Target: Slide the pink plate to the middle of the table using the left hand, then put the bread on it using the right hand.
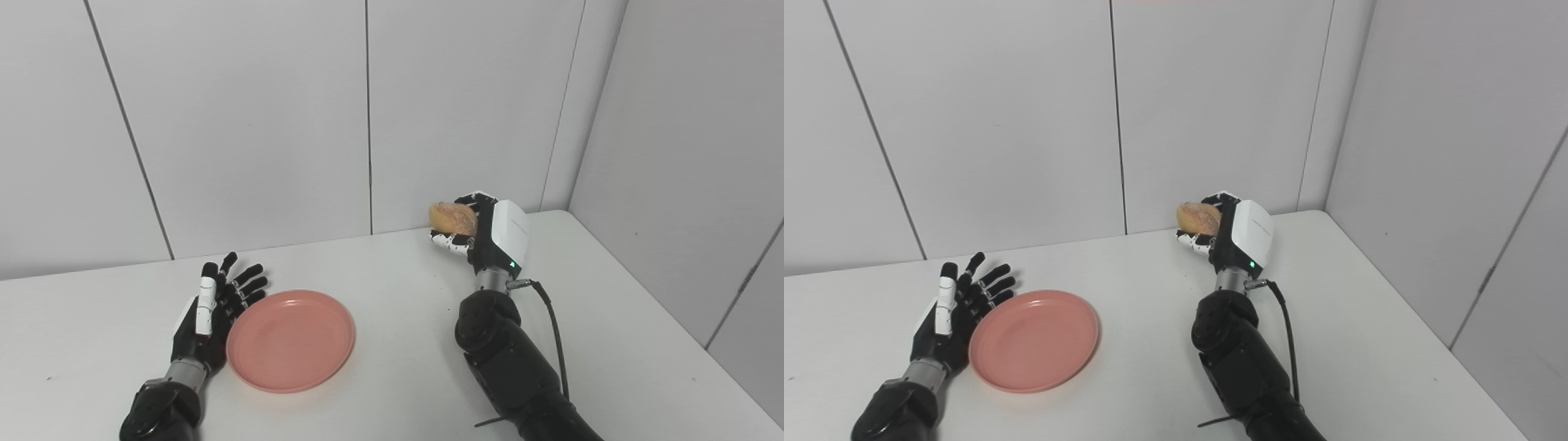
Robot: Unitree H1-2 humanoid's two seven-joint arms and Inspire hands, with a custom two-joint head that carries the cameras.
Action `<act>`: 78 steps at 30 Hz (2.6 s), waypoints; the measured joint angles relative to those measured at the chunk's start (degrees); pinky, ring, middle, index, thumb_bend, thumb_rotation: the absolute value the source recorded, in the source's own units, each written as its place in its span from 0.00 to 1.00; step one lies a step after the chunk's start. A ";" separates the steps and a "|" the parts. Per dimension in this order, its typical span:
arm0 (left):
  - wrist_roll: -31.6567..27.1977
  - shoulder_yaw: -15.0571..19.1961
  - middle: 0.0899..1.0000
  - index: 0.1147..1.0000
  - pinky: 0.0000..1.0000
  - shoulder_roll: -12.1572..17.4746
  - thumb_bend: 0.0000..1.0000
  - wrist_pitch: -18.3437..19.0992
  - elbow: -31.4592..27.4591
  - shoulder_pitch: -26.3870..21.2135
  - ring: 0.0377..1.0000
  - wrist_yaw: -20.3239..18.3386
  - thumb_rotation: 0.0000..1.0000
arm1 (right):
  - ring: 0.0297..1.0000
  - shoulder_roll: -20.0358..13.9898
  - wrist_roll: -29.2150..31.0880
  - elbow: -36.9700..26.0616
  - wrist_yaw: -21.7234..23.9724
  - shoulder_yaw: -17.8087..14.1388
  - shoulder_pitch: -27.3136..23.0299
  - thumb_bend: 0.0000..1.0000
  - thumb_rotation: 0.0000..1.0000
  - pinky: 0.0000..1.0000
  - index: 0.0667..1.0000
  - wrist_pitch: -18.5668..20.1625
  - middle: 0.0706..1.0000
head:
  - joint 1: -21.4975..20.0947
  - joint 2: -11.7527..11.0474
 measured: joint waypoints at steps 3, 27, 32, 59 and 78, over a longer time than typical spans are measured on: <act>0.15 -0.03 0.82 0.97 0.82 -0.05 0.87 0.04 -0.03 0.01 0.82 0.17 0.94 | 0.43 -0.64 -1.40 -3.09 1.45 1.23 0.08 0.53 0.00 0.39 0.43 -2.26 0.47 | 1.05 0.09; 1.34 -0.08 0.79 0.92 0.80 -3.66 0.86 0.06 -0.73 0.05 0.78 3.37 0.92 | 0.41 -0.59 15.39 -10.19 41.16 4.16 0.33 0.53 0.00 0.37 0.44 -6.04 0.45 | 16.08 2.20; 1.34 -0.17 0.80 0.91 0.81 -3.74 0.86 0.07 -0.86 0.09 0.79 3.37 0.93 | 0.40 1.70 16.15 -7.67 43.74 5.08 -1.93 0.53 0.00 0.36 0.44 -6.69 0.45 | 18.10 2.37; 1.24 0.16 0.80 0.90 0.80 -4.13 0.90 0.04 0.71 -0.74 0.78 3.40 0.90 | 0.40 6.12 9.41 3.11 41.68 7.61 -4.10 0.53 0.00 0.36 0.45 -16.55 0.43 | 19.42 2.99; 2.37 -0.35 0.80 0.90 0.79 -4.09 0.89 -0.04 0.33 -0.59 0.79 4.07 0.92 | 0.35 6.39 -6.74 10.01 25.09 13.50 -3.13 0.53 0.00 0.30 0.45 -18.86 0.43 | 17.84 3.43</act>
